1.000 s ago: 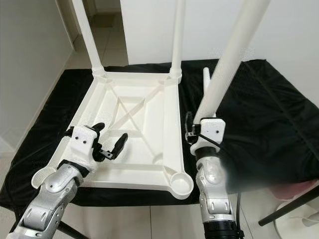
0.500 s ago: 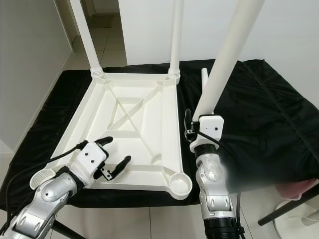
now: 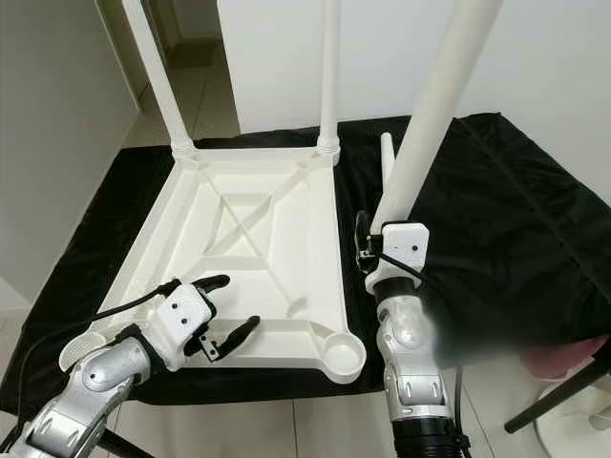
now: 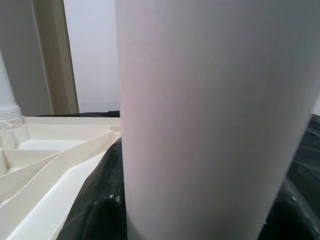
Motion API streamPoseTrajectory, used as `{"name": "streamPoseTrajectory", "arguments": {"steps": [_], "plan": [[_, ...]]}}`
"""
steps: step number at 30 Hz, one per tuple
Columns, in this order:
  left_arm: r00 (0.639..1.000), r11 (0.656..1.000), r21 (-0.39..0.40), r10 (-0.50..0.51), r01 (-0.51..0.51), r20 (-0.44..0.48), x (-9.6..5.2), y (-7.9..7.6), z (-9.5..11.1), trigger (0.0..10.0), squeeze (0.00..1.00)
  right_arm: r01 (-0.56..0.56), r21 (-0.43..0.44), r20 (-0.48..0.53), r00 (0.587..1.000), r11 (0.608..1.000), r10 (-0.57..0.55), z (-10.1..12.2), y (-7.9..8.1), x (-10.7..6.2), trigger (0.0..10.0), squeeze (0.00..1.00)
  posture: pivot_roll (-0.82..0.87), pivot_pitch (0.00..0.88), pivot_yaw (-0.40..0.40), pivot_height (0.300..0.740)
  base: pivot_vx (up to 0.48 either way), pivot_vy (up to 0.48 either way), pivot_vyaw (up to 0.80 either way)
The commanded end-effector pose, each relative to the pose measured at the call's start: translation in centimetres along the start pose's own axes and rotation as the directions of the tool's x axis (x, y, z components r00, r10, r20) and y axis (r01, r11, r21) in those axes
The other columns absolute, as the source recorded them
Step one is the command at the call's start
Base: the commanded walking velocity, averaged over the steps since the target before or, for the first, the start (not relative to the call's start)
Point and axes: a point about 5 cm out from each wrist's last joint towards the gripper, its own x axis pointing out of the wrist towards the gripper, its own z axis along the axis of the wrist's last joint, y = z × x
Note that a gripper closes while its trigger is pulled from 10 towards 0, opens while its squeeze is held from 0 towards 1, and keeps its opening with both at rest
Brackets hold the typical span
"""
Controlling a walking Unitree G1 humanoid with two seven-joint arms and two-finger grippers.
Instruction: Building children table
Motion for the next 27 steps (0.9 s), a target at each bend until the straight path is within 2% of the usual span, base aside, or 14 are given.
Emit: {"name": "streamPoseTrajectory", "arguments": {"steps": [1,5,6,7,9,10,12,15,16,22,27], "plan": [[0.998,0.998,0.008,-0.058,0.058,-0.010,-0.2,0.0,0.0,10.0,0.00,-0.004,-0.001,0.027,1.000,1.000,0.004,0.4,0.2,0.3,10.0,0.00,-0.05,0.000,0.098,0.740,0.000,0.000,0.00],[0.997,0.997,0.013,-0.070,0.070,-0.015,-0.1,-0.1,0.0,10.0,0.00,-0.009,0.000,0.029,1.000,1.000,0.009,0.4,0.4,0.4,10.0,0.00,-0.05,0.000,0.100,0.740,0.000,0.000,0.00],[0.997,0.996,-0.037,-0.078,0.078,0.006,-0.2,-0.3,0.3,10.0,0.00,-0.011,-0.001,0.031,0.999,1.000,0.011,0.4,0.5,0.5,10.0,0.00,-0.05,0.000,0.100,0.740,0.000,0.000,0.00],[0.997,0.996,-0.037,-0.078,0.078,0.006,-0.2,-0.3,0.3,10.0,0.00,-0.011,-0.001,0.031,0.999,1.000,0.011,0.4,0.5,0.5,10.0,0.00,-0.05,0.000,0.100,0.740,0.000,0.000,0.00],[0.991,0.987,-0.093,-0.134,0.135,0.015,-0.7,-0.7,0.4,10.0,0.00,-0.013,-0.002,0.031,0.999,1.000,0.013,0.3,0.5,0.5,10.0,0.00,-0.04,0.000,0.097,0.740,0.000,0.000,0.00],[0.991,0.987,-0.093,-0.134,0.135,0.015,-0.7,-0.7,0.4,10.0,0.00,-0.013,-0.002,0.031,0.999,1.000,0.013,0.3,0.5,0.5,10.0,0.00,-0.04,0.000,0.097,0.740,0.000,0.000,0.00],[0.970,0.968,-0.084,-0.240,0.236,-0.043,-1.5,-1.7,-0.3,10.0,0.00,-0.022,-0.003,0.027,0.999,1.000,0.022,0.2,0.7,0.6,10.0,0.00,-0.03,0.000,0.093,0.740,0.000,0.000,0.00],[0.959,0.960,-0.081,-0.275,0.269,-0.065,-1.8,-2.1,-0.6,10.0,0.00,-0.026,-0.004,0.026,0.999,1.000,0.026,0.2,0.8,0.6,10.0,0.00,-0.03,0.000,0.093,0.740,0.000,0.000,0.00],[0.944,0.946,-0.088,-0.319,0.311,-0.087,-2.1,-2.6,-1.0,10.0,0.00,-0.035,-0.008,0.027,0.999,0.999,0.035,0.1,1.0,0.7,10.0,0.00,-0.03,0.000,0.090,0.740,0.000,0.000,0.00],[0.930,0.941,-0.062,-0.339,0.334,-0.141,-1.9,-3.0,-1.6,10.0,0.00,-0.038,-0.003,0.027,0.999,0.999,0.038,0.1,1.3,0.9,10.0,0.00,-0.03,0.000,0.087,0.740,0.000,0.000,0.00],[0.943,0.957,-0.038,-0.289,0.287,-0.167,-1.0,-2.5,-2.2,10.0,0.00,-0.038,-0.001,0.028,0.999,0.999,0.038,0.1,1.3,1.0,10.0,0.00,-0.03,0.000,0.087,0.740,0.000,0.000,0.00]]}}
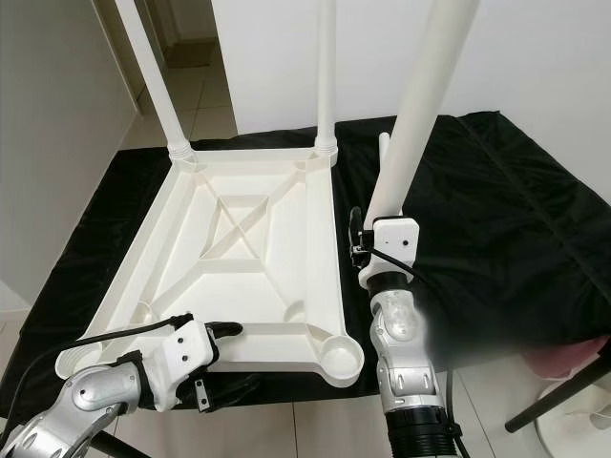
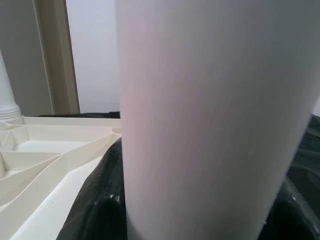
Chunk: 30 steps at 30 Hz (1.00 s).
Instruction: Building children table
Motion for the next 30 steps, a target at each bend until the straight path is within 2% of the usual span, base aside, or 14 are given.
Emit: {"name": "streamPoseTrajectory", "arguments": {"steps": [1,4,6,8,12,17,22,25,30], "plan": [[0.999,1.000,0.011,0.011,-0.011,-0.033,0.2,0.2,-0.5,10.0,0.00,-0.011,0.007,0.021,1.000,1.000,0.010,0.3,0.5,0.3,10.0,0.00,-0.03,0.000,0.087,0.740,0.000,0.000,0.00],[0.998,0.998,0.025,0.066,-0.065,-0.025,0.9,1.0,-0.4,10.0,0.00,-0.009,0.008,0.022,1.000,1.000,0.008,0.4,0.5,0.4,10.0,0.00,-0.03,0.000,0.084,0.740,0.000,0.000,0.00],[0.989,0.989,-0.011,0.146,-0.146,0.025,1.7,2.4,0.2,10.0,0.00,-0.008,0.009,0.023,1.000,1.000,0.008,0.4,0.6,0.5,10.0,0.00,-0.04,0.008,0.079,0.740,0.000,0.000,0.00],[0.989,0.989,-0.011,0.146,-0.146,0.025,1.7,2.4,0.2,10.0,0.00,-0.008,0.009,0.023,1.000,1.000,0.008,0.4,0.6,0.5,10.0,0.00,-0.04,0.008,0.079,0.740,0.000,0.000,0.00],[0.970,0.972,-0.022,0.233,-0.232,0.070,2.9,4.3,1.1,10.0,0.00,-0.015,0.014,0.020,1.000,1.000,0.015,0.5,0.9,0.4,10.0,0.00,-0.05,0.023,0.060,0.740,0.000,0.000,0.00],[0.961,0.966,-0.012,0.259,-0.259,0.093,3.8,5.4,1.5,10.0,0.00,-0.023,0.015,0.015,1.000,1.000,0.023,0.5,0.9,0.4,10.0,0.00,-0.05,0.026,0.045,0.740,0.000,0.000,0.00],[0.955,0.959,0.012,0.280,-0.282,0.103,4.2,5.8,1.5,10.0,0.00,-0.012,0.017,0.002,1.000,1.000,0.012,0.2,0.6,0.4,10.0,0.00,-0.06,0.026,0.039,0.740,0.000,0.000,0.00],[0.950,0.957,-0.012,0.289,-0.290,0.120,4.4,6.0,1.7,10.0,0.00,-0.001,0.021,-0.004,1.000,1.000,0.001,0.1,0.3,0.2,10.0,0.00,-0.06,0.025,0.040,0.740,0.000,0.000,0.00],[0.944,0.965,-0.101,0.258,-0.242,0.206,4.1,5.1,3.0,10.0,0.00,-0.007,0.047,-0.028,1.000,0.999,0.008,-0.2,0.1,-0.7,10.0,0.00,-0.06,0.024,0.031,0.740,0.000,0.000,0.00]]}}
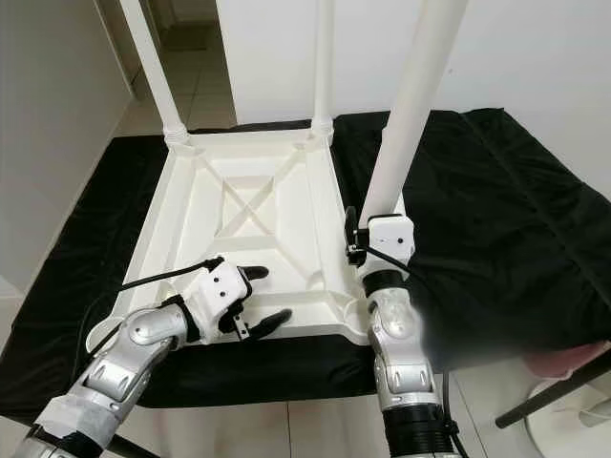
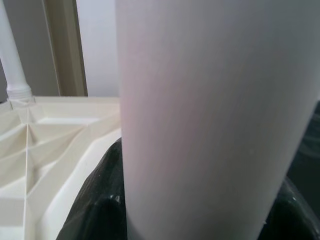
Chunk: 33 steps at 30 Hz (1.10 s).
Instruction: Building children table
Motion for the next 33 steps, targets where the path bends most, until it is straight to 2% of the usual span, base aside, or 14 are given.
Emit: {"name": "streamPoseTrajectory", "arguments": {"steps": [1,5,8,14,18,22,27,33], "plan": [[0.989,0.988,-0.061,0.145,-0.143,0.029,-0.6,0.8,0.5,10.0,0.00,-0.018,0.018,0.006,1.000,1.000,0.018,0.3,0.1,-0.3,10.0,0.00,-0.06,0.025,0.030,0.740,0.000,0.000,0.00],[0.986,0.983,-0.122,0.150,-0.141,0.076,-0.8,0.6,1.2,10.0,0.00,-0.035,0.035,0.011,0.999,0.999,0.034,0.3,0.1,-0.7,10.0,0.00,-0.06,0.029,0.029,0.740,0.000,0.000,0.00],[0.985,0.981,-0.136,0.152,-0.139,0.088,-0.9,0.4,1.4,10.0,0.00,-0.040,0.039,0.012,0.999,0.998,0.039,0.3,0.0,-0.9,10.0,0.00,-0.05,0.030,0.029,0.740,0.000,0.000,0.00],[0.988,0.983,-0.140,0.132,-0.119,0.086,-1.7,-0.9,1.7,10.0,0.00,-0.053,0.056,0.006,0.999,0.997,0.053,0.1,0.0,-1.5,10.0,0.00,-0.04,0.048,0.030,0.740,0.000,0.000,0.00],[0.987,0.979,-0.151,0.146,-0.134,0.072,-2.0,-1.1,1.6,10.0,0.00,-0.061,0.060,-0.003,0.998,0.996,0.061,-0.1,0.1,-2.0,10.0,0.00,-0.04,0.052,0.033,0.740,0.000,0.000,0.00],[0.976,0.964,-0.183,0.206,-0.191,0.065,-2.6,-1.0,1.9,10.0,0.00,-0.072,0.076,-0.043,0.996,0.995,0.075,-0.9,0.5,-3.4,10.0,0.00,-0.04,0.050,0.027,0.740,0.000,0.000,0.00],[0.974,0.961,-0.186,0.217,-0.203,0.060,-2.7,-1.1,1.9,10.0,0.00,-0.089,0.074,-0.049,0.994,0.993,0.093,-1.1,0.6,-3.9,10.0,0.00,-0.04,0.047,0.028,0.740,0.000,0.000,0.00],[0.975,0.961,-0.189,0.217,-0.203,0.053,-2.7,-1.8,2.2,10.0,0.00,-0.159,0.051,-0.086,0.983,0.986,0.163,-1.9,0.4,-5.3,10.0,0.00,-0.02,0.036,0.021,0.740,0.000,0.000,0.00]]}}
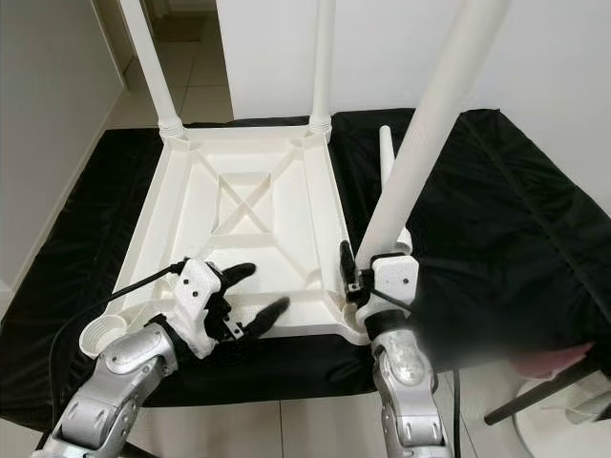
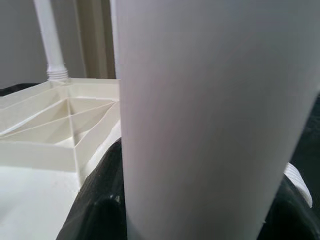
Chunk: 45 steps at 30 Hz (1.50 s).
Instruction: Building children table
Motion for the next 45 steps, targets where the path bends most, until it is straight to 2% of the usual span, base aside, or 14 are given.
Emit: {"name": "streamPoseTrajectory", "arguments": {"steps": [1,4,16,17,22,27,45], "plan": [[1.000,1.000,0.005,0.007,-0.007,-0.015,-0.1,-0.1,0.0,10.0,0.00,-0.016,0.018,-0.069,0.997,1.000,0.017,-1.3,0.1,-0.7,10.0,0.00,-0.02,0.036,0.021,0.740,0.000,0.000,0.00],[0.999,1.000,0.018,-0.006,0.007,-0.036,-0.4,-0.5,-0.2,10.0,0.00,-0.051,-0.012,-0.089,0.995,0.999,0.050,-1.6,-0.1,-1.6,10.0,0.00,-0.02,0.037,0.021,0.740,0.000,0.000,0.00],[0.999,1.000,0.018,-0.017,0.018,-0.037,-0.3,-0.6,-0.1,10.0,0.00,-0.119,-0.050,-0.103,0.988,0.992,0.114,-1.7,-0.4,-3.3,10.0,0.00,-0.03,0.038,0.027,0.740,0.000,0.000,0.00],[0.998,0.999,0.027,-0.042,0.043,-0.044,-0.4,-0.8,-0.1,10.0,0.00,-0.136,-0.059,-0.101,0.986,0.989,0.130,-1.7,-0.4,-3.4,10.0,0.00,-0.04,0.037,0.034,0.740,0.000,0.000,0.00],[0.997,0.998,0.032,-0.051,0.052,-0.049,-0.4,-1.0,-0.1,10.0,0.00,-0.162,-0.076,-0.102,0.983,0.984,0.154,-1.8,-0.3,-3.5,10.0,0.00,-0.04,0.035,0.039,0.740,0.000,0.000,0.00],[0.997,0.997,0.040,-0.060,0.061,-0.045,-0.2,-0.9,0.0,10.0,0.00,-0.236,-0.074,-0.117,0.967,0.969,0.226,-2.4,0.4,-3.2,10.0,0.00,-0.04,0.030,0.047,0.740,0.000,0.000,0.00],[0.998,0.998,0.050,-0.047,0.049,-0.043,-0.2,-0.7,0.2,10.0,0.00,-0.321,-0.059,-0.116,0.943,0.945,0.313,-2.4,1.0,-3.5,10.0,0.00,-0.04,0.030,0.043,0.740,0.000,0.000,0.00]]}}
